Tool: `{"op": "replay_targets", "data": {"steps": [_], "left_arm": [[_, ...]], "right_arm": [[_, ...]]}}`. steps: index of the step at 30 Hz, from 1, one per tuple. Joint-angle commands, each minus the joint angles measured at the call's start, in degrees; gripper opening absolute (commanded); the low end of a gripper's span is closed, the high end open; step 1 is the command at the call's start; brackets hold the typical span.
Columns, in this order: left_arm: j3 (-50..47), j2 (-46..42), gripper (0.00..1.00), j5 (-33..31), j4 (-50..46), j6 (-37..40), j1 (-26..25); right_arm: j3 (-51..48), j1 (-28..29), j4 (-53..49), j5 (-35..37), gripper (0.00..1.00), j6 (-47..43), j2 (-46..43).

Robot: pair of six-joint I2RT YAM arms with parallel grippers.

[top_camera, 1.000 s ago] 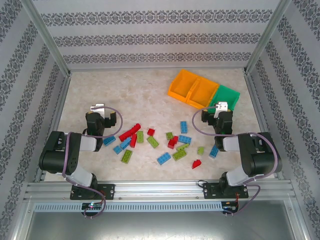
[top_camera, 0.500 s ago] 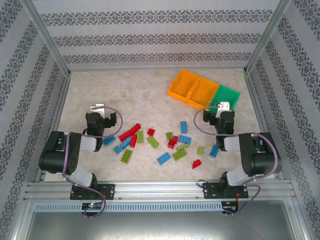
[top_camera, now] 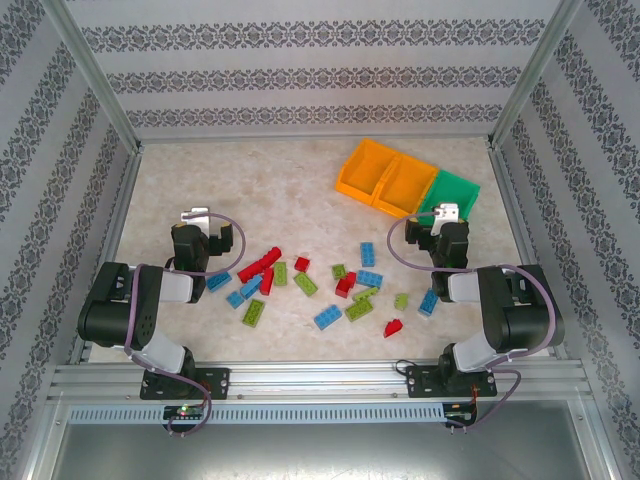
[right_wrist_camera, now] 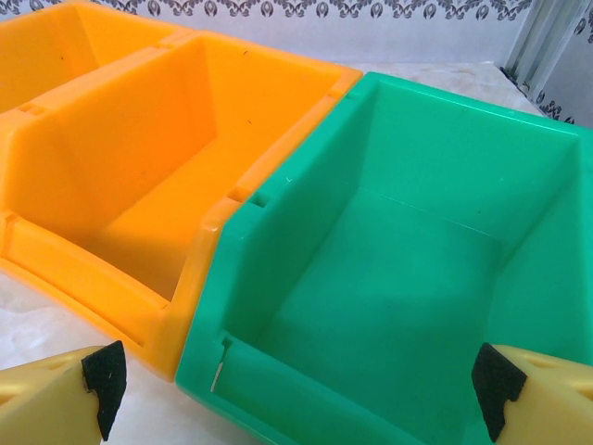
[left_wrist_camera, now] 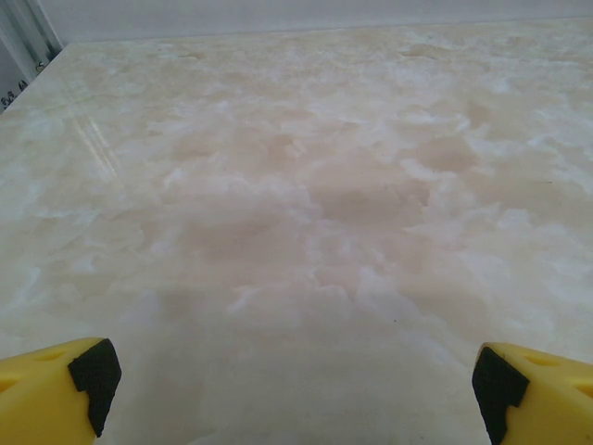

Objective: Sort the legos into containers by color

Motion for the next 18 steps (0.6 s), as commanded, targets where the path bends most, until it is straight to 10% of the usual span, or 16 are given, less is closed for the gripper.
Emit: {"op": "replay_targets", "data": {"steps": [1, 8, 18], "left_arm": [[1.8, -0.9, 1.0, 0.8, -2.6, -0.6, 0.9], [19.6, -10.8, 1.0, 2.7, -42.2, -4.5, 0.8], [25.5, -12.1, 1.0, 8.9, -52.1, -10.3, -1.9]], "right_arm": [[1.9, -0.5, -0.6, 0.0, 0.98, 1.2, -2.0], [9.8, -1.1, -28.1, 5.0, 0.98, 7.1, -14.4], [35.6, -5.8, -70.7, 8.5, 0.89, 16.4, -4.0]]}}
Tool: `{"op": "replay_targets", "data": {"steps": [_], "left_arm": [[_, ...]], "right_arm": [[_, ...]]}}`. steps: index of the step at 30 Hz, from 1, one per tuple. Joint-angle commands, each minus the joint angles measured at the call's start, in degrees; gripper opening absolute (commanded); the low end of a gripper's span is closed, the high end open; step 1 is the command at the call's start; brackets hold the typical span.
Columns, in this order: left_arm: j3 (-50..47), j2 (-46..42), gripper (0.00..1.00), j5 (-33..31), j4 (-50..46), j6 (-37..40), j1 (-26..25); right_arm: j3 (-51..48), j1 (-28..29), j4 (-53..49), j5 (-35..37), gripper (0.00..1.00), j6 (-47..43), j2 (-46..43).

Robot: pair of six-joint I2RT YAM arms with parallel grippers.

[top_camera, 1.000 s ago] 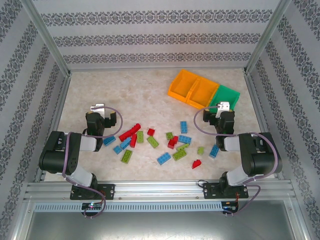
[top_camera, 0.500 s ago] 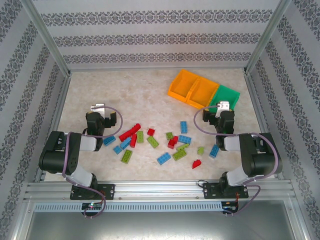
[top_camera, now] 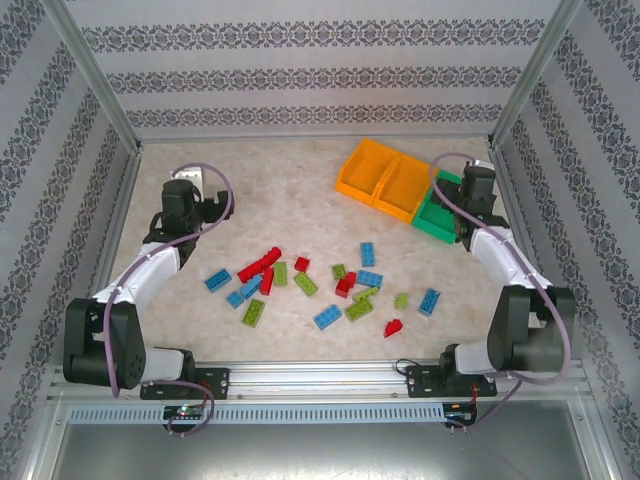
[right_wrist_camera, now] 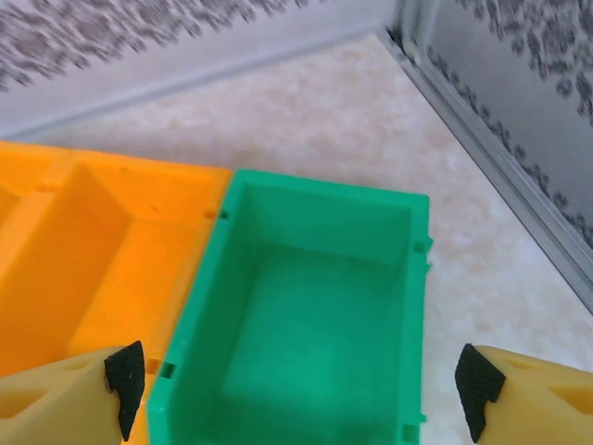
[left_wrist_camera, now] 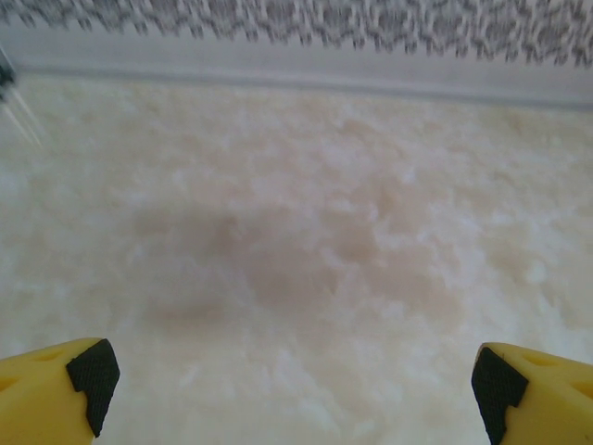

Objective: Sort the legos into containers by color

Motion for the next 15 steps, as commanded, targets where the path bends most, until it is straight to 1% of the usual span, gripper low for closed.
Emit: {"op": "replay_targets", "data": {"steps": [1, 4, 7, 9, 11, 15], "left_arm": [[1.9, 1.1, 1.0, 3.2, -8.7, -3.0, -1.2], [1.8, 1.6, 1.0, 4.1, -8.8, -3.4, -1.6], [0.2, 1.2, 1.0, 7.3, -6.2, -3.4, -1.7], [-0.5, 1.0, 1.0, 8.1, -5.3, -4.2, -1.7], [-0.8, 1.1, 1.0, 7.6, -5.1, -5.0, -1.6], [-1.9, 1.3, 1.0, 7.3, -4.0, -6.3, -1.7]], "right_arm": [[3.8, -0.7, -16.9, 4.3, 0.89, 4.1, 2.8], [5.8, -2.5, -18.7, 2.9, 0.89, 5.4, 4.4], [7.6, -4.4, -20.6, 2.2, 0.88, 6.1, 6.6], [8.2, -5.7, -21.1, 0.6, 0.87, 6.4, 8.0], [9.2, -6.8, -21.9, -0.5, 0.85, 6.9, 9.6], [11.4, -7.9, -22.6, -5.2, 0.77, 5.2, 13.9]]}}
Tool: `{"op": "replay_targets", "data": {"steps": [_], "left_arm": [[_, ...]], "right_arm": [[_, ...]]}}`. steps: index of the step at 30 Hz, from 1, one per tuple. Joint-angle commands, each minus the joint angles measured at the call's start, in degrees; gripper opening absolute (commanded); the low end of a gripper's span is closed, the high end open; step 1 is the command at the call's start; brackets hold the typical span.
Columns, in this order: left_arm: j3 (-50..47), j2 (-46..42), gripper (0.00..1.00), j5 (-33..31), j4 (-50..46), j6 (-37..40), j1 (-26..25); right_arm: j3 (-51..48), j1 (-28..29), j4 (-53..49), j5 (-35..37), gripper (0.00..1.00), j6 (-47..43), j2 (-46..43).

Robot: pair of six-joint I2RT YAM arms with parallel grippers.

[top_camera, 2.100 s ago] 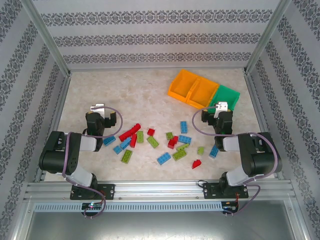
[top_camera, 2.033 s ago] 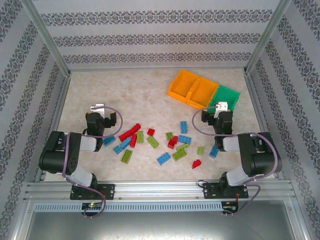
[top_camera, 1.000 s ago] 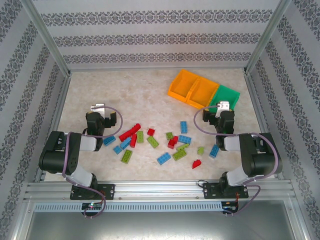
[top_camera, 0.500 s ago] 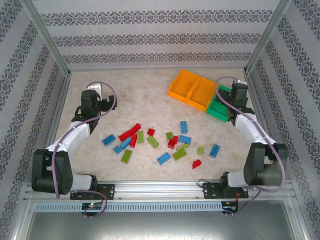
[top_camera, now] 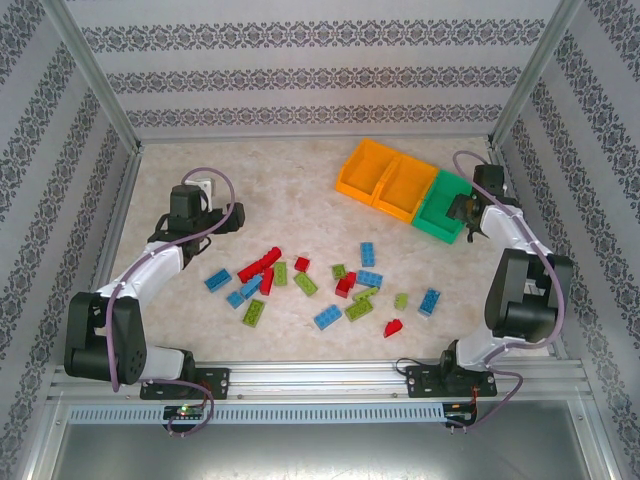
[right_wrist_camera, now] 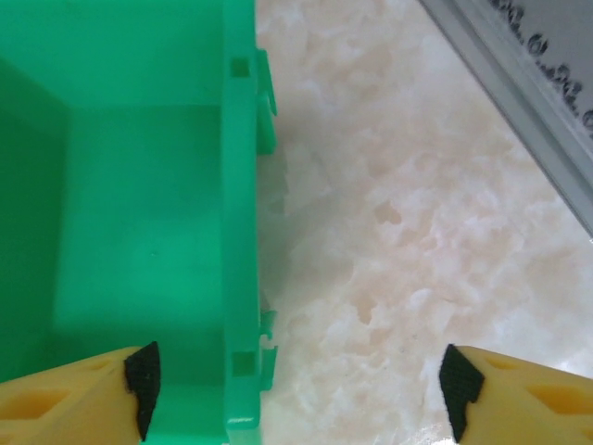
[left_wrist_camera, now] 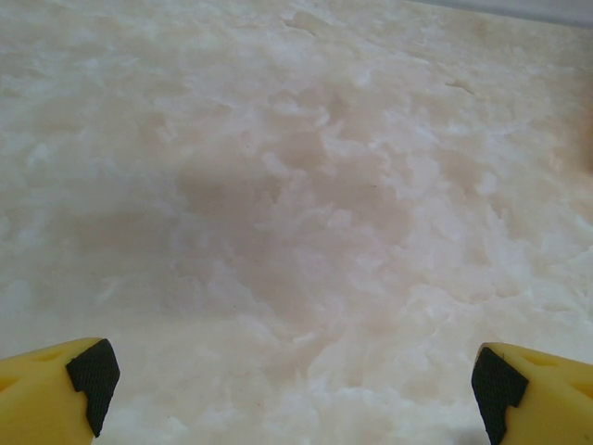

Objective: Sort the legos into containers by color

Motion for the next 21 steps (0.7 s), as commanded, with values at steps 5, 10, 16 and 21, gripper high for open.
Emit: {"op": "replay_targets", "data": {"steps": [5, 10, 16, 21], "left_arm": [[-2.0, -0.3, 1.0, -0.2, 1.6, -2.9, -0.5], [-2.2, -0.8, 1.0, -1.4, 1.0, -2.7, -0.5], [-2.4, -1.1, 1.0, -1.7, 0.3, -2.8, -0.5], [-2.5, -1.6, 1.0, -1.4, -0.2, -2.5, -0.5]], "right_arm": [[4.9, -0.4, -3.1, -5.4, 0.69, -0.5, 6.8], [7.6, 0.7, -3.2, -6.0, 0.5, -1.9, 10.3], [11.5, 5.4, -3.5, -4.5, 0.25, -4.5, 13.3], [14.3, 10.0, -2.9, -5.6, 0.15, -6.1, 15.3]]}}
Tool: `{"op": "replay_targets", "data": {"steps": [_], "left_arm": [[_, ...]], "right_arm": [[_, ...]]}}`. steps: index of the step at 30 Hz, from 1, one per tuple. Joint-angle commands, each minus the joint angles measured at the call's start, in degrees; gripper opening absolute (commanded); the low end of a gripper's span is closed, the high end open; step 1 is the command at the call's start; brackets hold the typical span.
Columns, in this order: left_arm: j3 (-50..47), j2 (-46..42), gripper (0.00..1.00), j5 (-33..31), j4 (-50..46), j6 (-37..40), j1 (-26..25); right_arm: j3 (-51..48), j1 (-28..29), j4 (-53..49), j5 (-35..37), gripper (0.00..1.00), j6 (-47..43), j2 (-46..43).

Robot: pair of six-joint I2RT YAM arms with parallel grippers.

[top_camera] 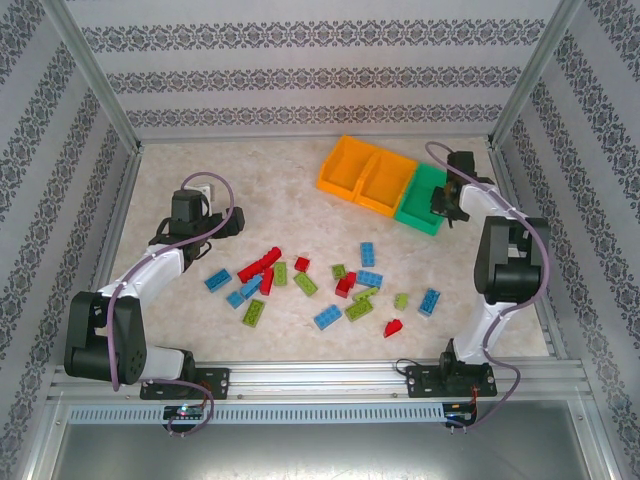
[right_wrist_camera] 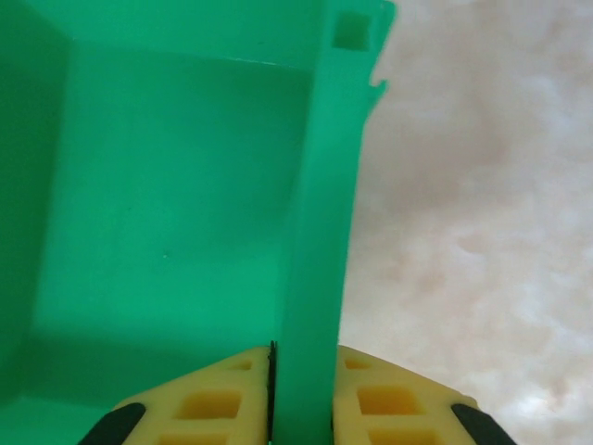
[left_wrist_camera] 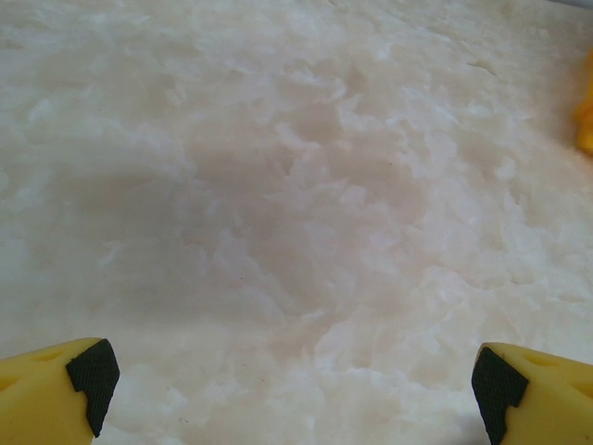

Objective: Sort the legos into containers by color

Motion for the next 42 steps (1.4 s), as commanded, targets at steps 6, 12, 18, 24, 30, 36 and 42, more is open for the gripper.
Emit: {"op": "replay_targets", "data": {"steps": [6, 12, 18, 24, 30, 36, 42], "left_arm": [[-1.4, -3.1, 1.0, -1.1, -0.8, 0.0, -0.5], [-2.8, -4.9, 1.0, -0.7, -0.5, 0.1, -0.5], [-3.9, -5.6, 0.99, -0.5, -0.3, 0.5, -0.5], [-3.9, -5.6, 1.0, 0.9, 0.6, 1.0, -0.5], [-4.1, -4.5, 1.0, 3.0, 2.9, 1.0, -0.6], [-3.2, -1.7, 1.0, 3.8, 3.3, 0.7, -1.0], [-1.5, -0.6, 1.0, 7.8, 2.9, -1.8, -1.4]], "right_arm": [[4.5, 7.6, 0.3, -2.7, 0.14, -6.2, 2.5], [3.5, 9.9, 1.3, -4.3, 0.14, -11.0, 2.5], [0.6, 10.2, 3.8, -5.9, 0.18, -12.4, 0.1], [-1.7, 10.6, 5.8, -4.4, 0.48, -12.2, -4.0], [-8.2, 11.1, 5.8, -7.3, 0.82, -8.3, -16.0], [-12.9, 19.7, -1.0, -5.0, 0.81, -2.6, -21.1], [-16.0, 26.9, -0.1, -4.0, 0.81, 8.8, -17.3]]}}
